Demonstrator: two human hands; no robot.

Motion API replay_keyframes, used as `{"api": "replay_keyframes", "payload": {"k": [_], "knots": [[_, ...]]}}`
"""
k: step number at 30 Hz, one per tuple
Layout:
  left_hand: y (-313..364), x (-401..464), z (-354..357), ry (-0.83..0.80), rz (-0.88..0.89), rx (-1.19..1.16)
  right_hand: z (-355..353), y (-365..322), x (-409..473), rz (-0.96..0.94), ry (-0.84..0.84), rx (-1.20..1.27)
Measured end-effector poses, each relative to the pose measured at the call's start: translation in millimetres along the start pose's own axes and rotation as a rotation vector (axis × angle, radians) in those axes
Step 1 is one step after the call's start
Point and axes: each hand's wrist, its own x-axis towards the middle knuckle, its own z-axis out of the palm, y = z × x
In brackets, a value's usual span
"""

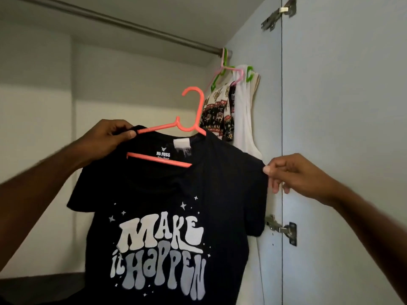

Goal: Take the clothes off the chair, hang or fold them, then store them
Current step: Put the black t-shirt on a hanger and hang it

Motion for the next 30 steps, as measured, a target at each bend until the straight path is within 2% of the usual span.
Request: {"api": "replay_keyframes", "payload": {"k": [3,5,6,10,13,15,18,20,23,26,30], "knots": [[-4,13,2,-0.005,0.011,-0.012,-8,20,15,0.010,-0.105,-0.097],[-6,21,-1,-0.023,0.018,0.007,-19,31,18,0.134,-0.283,-0.149],[-6,25,-1,-0.035,0.019,0.014,-23,34,20,0.189,-0.313,-0.159],[-1,46,2,-0.031,0.058,0.007,-22,21,41,0.143,0.004,-0.046],[2,63,7,-0.027,0.086,-0.018,-1,1,60,0.026,0.026,-0.122],[4,76,8,-0.023,0.104,-0.020,7,-10,75,-0.039,0.120,-0.170],[3,99,11,0.019,0.044,-0.076,0,-27,97,-0.052,0.251,-0.226],[1,118,11,-0.020,-0.010,-0.084,-9,-39,114,-0.066,0.302,-0.319],[-8,149,12,-0.061,-0.032,0.006,-26,-61,142,-0.068,0.358,-0.519],[-17,180,12,0.038,-0.006,0.163,-47,-81,174,-0.034,0.443,-0.700],[-20,210,19,0.079,0.112,0.430,-68,-99,215,0.091,0.576,-0.727]]}}
